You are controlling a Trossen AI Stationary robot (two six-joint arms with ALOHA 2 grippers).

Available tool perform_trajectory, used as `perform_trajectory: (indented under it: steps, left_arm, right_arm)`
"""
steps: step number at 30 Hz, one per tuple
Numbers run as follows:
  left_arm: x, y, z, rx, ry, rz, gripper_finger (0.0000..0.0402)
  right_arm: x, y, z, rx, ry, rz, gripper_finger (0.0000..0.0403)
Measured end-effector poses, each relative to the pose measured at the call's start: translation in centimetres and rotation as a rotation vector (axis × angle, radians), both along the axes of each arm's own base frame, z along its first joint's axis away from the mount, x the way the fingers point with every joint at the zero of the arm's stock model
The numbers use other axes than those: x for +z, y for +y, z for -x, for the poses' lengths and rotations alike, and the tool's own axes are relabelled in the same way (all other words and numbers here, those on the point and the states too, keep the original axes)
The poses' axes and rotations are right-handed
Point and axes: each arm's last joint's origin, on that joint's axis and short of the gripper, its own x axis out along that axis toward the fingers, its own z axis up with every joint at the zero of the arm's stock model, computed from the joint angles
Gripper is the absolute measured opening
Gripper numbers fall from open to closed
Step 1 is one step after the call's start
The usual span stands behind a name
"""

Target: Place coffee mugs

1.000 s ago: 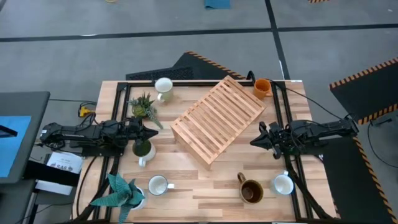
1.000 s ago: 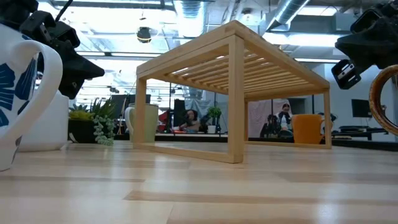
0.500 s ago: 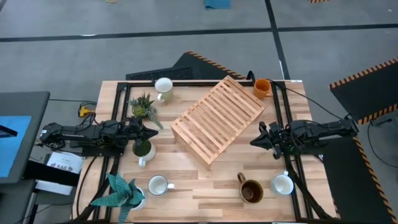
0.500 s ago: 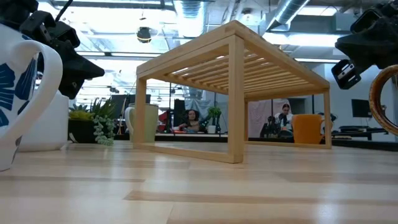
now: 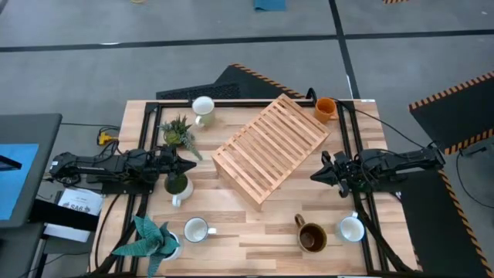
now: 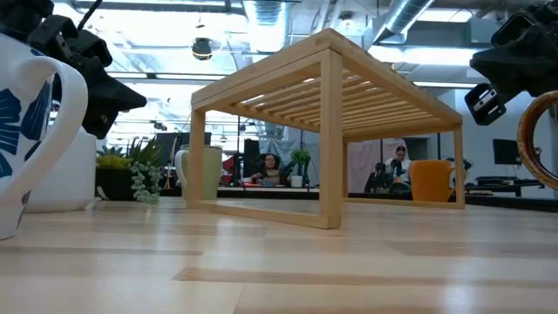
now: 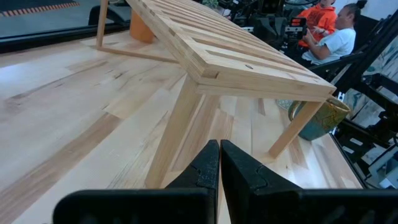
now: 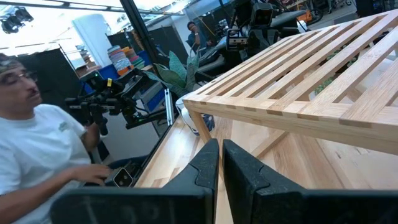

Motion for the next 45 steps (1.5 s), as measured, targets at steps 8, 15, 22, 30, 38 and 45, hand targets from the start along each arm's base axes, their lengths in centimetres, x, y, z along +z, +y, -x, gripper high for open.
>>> perform_trajectory:
  steps: [8,15,22,30,38,45]
  left_arm:
    - [0.0,0.0,0.0,0.000,0.000,0.000,0.0000]
    - [0.0,0.0,0.0,0.000,0.000,0.000,0.0000]
    - [0.1,0.2,0.0,0.072,-0.007,-0.009,0.0000]
    - [0.3,0.8,0.2,0.278,0.024,-0.199,0.0000]
    - [2.2,1.5,0.5,0.510,-0.078,-0.325,0.0000]
    - [6.0,3.0,-1.2,0.525,-0.026,-0.336,0.0016]
  right_arm:
    - [0.0,0.0,0.0,0.000,0.000,0.000,0.0049]
    - [0.0,0.0,0.0,0.000,0.000,0.000,0.0049]
    - [0.0,0.0,0.0,0.000,0.000,0.000,0.0049]
    - [0.0,0.0,0.0,0.000,0.000,0.000,0.0049]
    - [0.0,0.0,0.0,0.000,0.000,0.000,0.0049]
    - [0.0,0.0,0.0,0.000,0.000,0.000,0.0049]
